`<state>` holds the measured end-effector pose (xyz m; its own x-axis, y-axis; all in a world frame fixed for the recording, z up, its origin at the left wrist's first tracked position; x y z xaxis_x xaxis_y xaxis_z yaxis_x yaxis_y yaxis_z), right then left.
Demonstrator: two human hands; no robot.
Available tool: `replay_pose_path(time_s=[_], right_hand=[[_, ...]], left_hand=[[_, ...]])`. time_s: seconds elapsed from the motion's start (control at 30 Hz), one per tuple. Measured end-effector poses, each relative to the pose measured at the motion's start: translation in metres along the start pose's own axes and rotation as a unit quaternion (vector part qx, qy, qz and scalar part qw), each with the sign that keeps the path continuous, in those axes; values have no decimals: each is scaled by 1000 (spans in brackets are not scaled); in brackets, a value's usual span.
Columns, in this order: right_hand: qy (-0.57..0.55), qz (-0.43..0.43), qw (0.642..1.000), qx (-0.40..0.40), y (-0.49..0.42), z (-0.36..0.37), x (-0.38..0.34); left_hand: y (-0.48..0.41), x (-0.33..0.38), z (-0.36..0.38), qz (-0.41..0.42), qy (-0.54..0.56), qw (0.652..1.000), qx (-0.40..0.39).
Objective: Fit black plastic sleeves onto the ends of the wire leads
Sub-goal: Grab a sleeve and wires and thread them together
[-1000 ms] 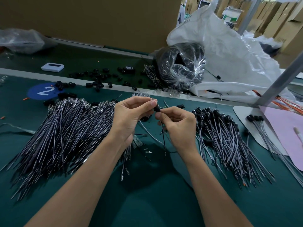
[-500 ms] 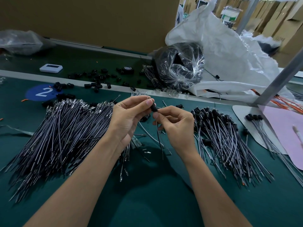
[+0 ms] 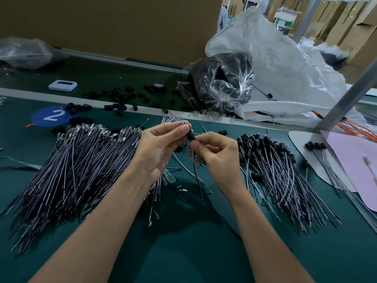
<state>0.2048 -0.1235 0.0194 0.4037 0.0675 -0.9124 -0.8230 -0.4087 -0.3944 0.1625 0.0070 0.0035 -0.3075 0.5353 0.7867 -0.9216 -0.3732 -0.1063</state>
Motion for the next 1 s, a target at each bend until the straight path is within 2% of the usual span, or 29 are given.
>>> replay_pose_path(time_s=[1.0], right_hand=[[29,-16,999,6,2,0,5]], left_hand=[[6,10,6,72,-88,994,-3]])
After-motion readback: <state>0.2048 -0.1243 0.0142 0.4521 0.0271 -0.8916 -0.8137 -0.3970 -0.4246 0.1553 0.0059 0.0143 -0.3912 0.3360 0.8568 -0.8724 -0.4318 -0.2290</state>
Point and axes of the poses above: each hand's wrist, its own y-axis away from the middle knuckle, its own z-axis out of the palm, x = y × z, the point moved 7 cm from there along -y, towards the middle knuckle
